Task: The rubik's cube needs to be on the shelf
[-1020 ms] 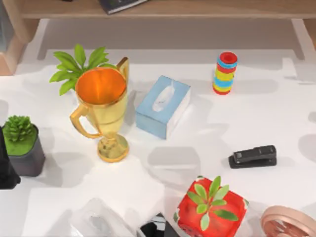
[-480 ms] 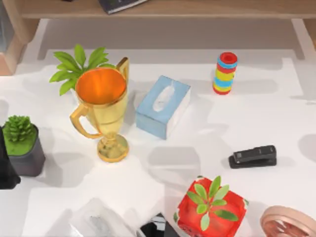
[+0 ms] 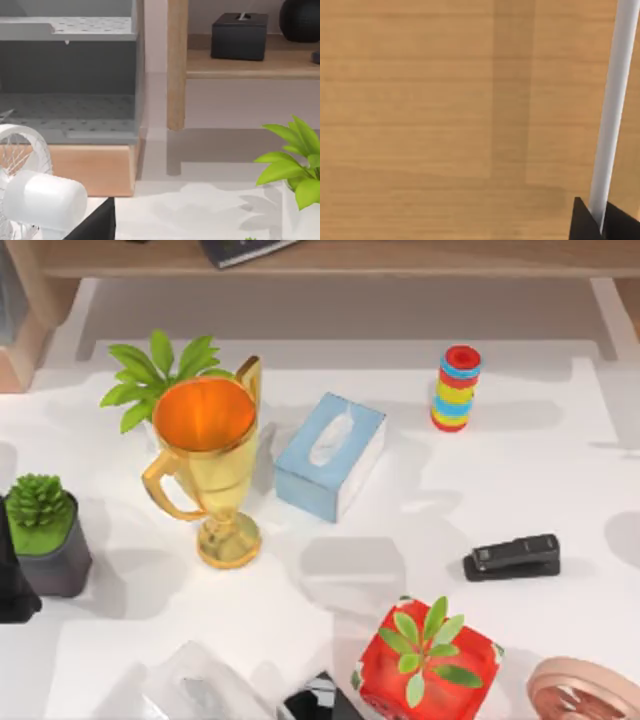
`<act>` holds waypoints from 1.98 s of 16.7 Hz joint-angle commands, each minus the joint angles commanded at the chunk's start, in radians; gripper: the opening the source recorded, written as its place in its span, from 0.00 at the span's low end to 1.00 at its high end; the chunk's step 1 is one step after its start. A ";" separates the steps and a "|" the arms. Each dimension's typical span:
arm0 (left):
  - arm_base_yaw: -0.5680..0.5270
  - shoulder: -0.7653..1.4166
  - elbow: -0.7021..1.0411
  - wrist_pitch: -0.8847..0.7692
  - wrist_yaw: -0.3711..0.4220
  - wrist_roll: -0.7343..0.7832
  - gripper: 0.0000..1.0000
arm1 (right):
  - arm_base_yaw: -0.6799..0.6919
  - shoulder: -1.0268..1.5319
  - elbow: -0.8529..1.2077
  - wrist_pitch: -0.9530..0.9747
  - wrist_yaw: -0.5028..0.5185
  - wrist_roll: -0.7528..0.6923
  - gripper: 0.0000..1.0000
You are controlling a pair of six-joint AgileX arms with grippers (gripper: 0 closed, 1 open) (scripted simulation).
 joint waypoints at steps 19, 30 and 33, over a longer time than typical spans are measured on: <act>0.000 0.000 0.000 0.000 0.000 0.000 1.00 | -0.109 -0.072 -0.211 0.130 -0.121 0.005 0.38; 0.000 0.000 0.000 0.000 0.000 0.000 1.00 | -0.109 -0.072 -0.211 0.130 -0.121 0.005 1.00; 0.000 0.000 0.000 0.000 0.000 0.000 1.00 | -0.109 -0.072 -0.211 0.130 -0.121 0.005 1.00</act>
